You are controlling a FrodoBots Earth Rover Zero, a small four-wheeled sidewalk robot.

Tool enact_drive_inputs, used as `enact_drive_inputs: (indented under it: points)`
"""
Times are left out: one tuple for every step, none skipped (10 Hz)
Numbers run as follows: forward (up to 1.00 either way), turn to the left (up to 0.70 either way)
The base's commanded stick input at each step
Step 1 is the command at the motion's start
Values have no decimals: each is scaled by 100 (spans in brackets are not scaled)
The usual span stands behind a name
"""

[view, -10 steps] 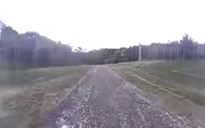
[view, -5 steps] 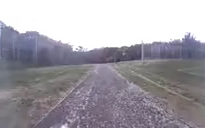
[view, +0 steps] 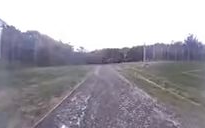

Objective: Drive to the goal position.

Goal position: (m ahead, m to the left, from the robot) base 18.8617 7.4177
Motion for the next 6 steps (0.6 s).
enact_drive_inputs:
  points:
    - [70, 0]
    - [70, 0]
    - [70, 0]
    - [70, 0]
    - [70, 0]
    - [70, 0]
